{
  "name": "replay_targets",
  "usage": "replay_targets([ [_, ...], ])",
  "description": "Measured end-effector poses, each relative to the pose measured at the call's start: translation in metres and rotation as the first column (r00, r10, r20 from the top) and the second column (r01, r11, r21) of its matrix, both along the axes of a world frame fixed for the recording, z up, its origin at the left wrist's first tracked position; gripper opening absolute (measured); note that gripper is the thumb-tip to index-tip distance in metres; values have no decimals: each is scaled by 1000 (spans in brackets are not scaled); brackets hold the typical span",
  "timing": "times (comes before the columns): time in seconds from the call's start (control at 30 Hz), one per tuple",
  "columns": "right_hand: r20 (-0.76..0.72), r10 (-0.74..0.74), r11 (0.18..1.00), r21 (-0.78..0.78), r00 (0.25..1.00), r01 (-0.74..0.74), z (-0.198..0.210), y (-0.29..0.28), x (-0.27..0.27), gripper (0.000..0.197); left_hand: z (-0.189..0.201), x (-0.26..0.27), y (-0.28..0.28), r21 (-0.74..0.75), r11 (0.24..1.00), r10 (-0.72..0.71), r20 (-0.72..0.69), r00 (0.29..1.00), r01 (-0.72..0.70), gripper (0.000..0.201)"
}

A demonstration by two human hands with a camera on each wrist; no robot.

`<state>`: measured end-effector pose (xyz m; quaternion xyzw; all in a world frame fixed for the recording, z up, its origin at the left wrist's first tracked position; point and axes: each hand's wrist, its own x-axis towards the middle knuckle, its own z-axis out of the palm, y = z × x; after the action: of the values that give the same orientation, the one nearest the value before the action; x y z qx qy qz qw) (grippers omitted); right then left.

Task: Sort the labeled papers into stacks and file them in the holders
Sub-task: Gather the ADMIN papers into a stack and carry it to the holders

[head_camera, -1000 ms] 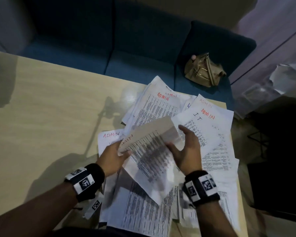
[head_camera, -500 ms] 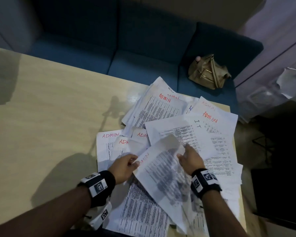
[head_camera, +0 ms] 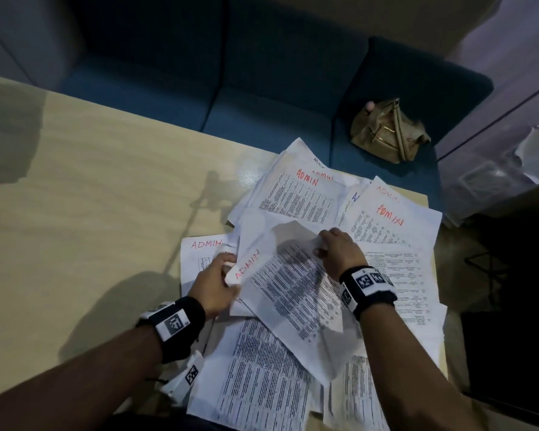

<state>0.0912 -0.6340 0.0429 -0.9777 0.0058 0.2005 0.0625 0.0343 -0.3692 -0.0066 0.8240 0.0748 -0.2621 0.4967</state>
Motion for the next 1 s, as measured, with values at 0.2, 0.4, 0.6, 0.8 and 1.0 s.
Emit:
replay_targets([
  [0.2,-32,150,977,158,988,-143,-17,11,20,47,6,-2,23,-48,954,-298,-50,953,295,59],
  [0.4,77,-298,754,631,951,185,-11,20,5,17,20,4,55,-432,890,145,-33,989,-145,50],
  [0.6,-55,-569,457,808,821,371,0,58,-43,54,20,2,62,-469,866,158,-71,985,-172,91],
  [0.8,-124,-372,564,757,920,330,-8,82,-80,44,15,-3,55,-133,963,241,27,970,-236,20],
  [1.0,14,-405,900,181,914,396,-23,-8,-107,66,7,-13,65,-13,973,232,50,971,-232,26],
])
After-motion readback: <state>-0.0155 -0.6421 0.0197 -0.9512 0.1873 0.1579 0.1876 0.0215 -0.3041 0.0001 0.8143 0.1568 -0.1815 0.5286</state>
